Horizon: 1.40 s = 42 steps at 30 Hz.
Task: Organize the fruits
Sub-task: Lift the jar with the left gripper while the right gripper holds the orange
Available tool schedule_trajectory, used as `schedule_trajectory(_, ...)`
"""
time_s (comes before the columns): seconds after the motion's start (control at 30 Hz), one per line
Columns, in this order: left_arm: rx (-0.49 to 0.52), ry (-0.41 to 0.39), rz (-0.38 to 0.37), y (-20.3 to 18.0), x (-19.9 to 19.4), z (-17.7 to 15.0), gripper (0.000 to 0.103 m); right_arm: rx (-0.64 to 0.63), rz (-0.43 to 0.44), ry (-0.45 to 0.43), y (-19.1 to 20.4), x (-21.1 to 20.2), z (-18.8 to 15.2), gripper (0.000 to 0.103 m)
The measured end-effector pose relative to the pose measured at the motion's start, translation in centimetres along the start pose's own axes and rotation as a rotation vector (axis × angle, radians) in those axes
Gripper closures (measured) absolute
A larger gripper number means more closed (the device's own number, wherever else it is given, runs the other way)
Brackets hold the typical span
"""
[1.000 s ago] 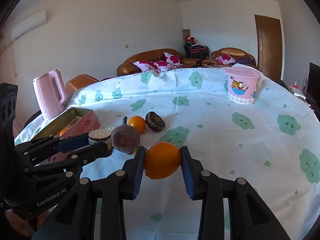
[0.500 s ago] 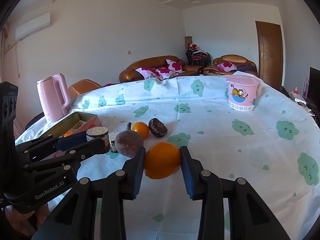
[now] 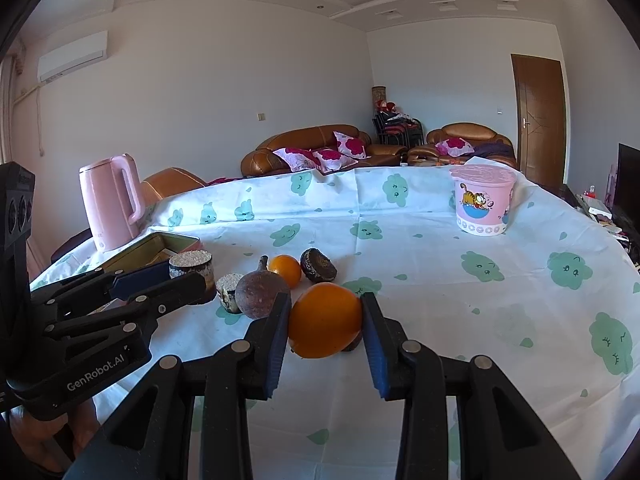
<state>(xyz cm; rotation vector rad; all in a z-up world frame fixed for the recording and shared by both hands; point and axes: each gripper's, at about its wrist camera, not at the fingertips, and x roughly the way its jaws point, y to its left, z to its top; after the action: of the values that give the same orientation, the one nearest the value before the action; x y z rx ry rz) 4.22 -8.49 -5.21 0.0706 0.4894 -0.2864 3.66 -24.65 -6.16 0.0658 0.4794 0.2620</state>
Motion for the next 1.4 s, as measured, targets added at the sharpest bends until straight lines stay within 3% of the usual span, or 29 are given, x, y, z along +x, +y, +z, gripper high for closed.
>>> schedule_trajectory(1.4, -0.003, -0.115, 0.041, 0.0, -2.1, -0.2, 0.069, -0.045, -0.014, -0.117, 0.6, -2.1, -0.3, 0.066)
